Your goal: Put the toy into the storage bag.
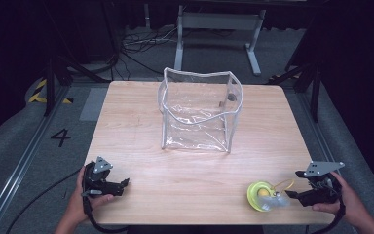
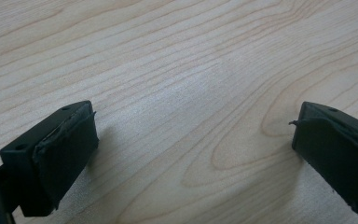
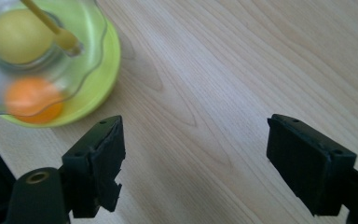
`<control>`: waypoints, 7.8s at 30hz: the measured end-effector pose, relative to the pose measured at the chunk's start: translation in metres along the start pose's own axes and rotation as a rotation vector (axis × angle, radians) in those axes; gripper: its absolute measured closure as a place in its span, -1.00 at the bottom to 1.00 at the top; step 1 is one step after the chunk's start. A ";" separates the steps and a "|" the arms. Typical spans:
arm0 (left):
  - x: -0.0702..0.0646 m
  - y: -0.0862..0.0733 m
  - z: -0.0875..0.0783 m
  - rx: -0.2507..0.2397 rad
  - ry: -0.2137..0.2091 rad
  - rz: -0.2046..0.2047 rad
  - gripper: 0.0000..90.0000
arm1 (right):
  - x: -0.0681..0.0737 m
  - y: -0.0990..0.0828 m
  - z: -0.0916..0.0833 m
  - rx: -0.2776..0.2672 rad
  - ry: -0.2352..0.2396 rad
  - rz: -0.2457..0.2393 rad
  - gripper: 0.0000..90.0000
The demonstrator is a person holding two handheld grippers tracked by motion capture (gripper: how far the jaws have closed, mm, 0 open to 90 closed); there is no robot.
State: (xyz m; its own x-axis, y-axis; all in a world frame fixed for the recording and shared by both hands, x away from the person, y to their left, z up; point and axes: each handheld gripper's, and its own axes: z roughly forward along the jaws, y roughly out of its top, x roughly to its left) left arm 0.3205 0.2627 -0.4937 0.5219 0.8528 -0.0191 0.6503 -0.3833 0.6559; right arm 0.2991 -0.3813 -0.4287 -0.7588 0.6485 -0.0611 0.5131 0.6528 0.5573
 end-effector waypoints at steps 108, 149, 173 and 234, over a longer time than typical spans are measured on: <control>0.000 0.000 0.000 0.000 0.002 -0.003 -0.99 | -0.041 0.204 -0.078 0.080 -0.118 -0.126 0.97; 0.000 0.000 0.000 0.000 0.002 -0.002 -0.99 | -0.054 0.335 -0.133 -0.036 -0.230 -0.126 0.97; 0.000 0.000 0.000 0.000 0.000 0.001 -0.99 | -0.035 0.381 -0.104 -0.081 -0.190 -0.166 0.97; 0.001 0.000 0.000 0.001 -0.004 0.005 -0.99 | -0.014 0.334 0.049 0.226 0.017 -0.265 0.97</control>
State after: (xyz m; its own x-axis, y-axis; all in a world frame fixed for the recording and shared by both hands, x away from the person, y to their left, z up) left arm 0.3208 0.2632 -0.4936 0.5277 0.8492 -0.0190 0.6483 -0.3881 0.6550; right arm 0.5007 -0.1533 -0.2819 -0.8832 0.4393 -0.1643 0.3717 0.8692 0.3262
